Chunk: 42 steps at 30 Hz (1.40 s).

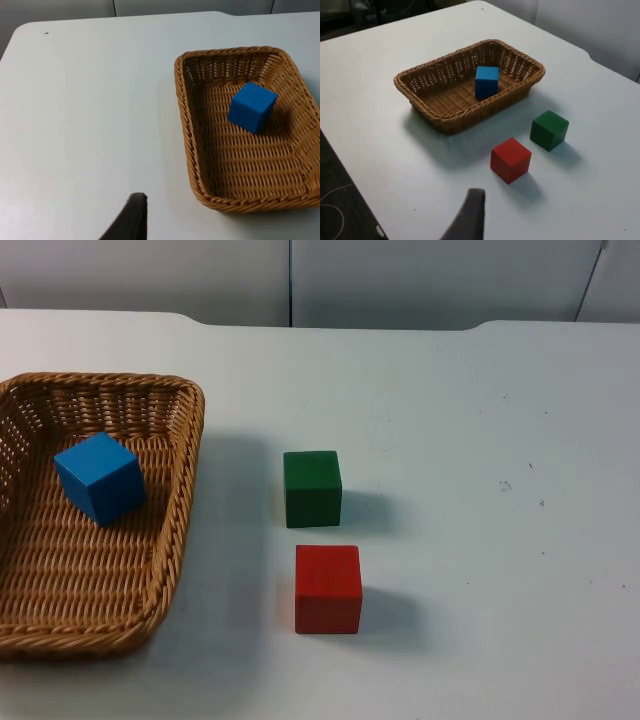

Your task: Pick up the basket with the left hand and place the blue cube into the basket with the right hand.

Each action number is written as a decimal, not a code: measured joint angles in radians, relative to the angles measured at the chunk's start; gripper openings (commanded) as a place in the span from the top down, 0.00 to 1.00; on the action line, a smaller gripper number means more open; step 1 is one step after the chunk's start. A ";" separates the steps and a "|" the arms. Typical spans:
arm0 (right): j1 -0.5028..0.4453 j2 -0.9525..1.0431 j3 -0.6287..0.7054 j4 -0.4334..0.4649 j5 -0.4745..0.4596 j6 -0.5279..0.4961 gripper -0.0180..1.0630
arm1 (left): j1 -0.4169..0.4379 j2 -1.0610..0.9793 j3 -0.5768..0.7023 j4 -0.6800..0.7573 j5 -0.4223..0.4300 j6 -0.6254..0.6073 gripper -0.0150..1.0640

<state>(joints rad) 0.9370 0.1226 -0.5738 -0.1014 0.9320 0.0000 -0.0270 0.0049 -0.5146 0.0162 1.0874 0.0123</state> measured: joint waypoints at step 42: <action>0.001 -0.119 0.062 -0.007 0.152 0.000 0.06 | 0.000 0.000 0.000 0.000 0.000 0.005 0.01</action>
<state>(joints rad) 0.9378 0.0040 -0.5123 -0.1086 1.0842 0.0000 -0.0270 0.0049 -0.5146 0.0162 1.0874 0.0177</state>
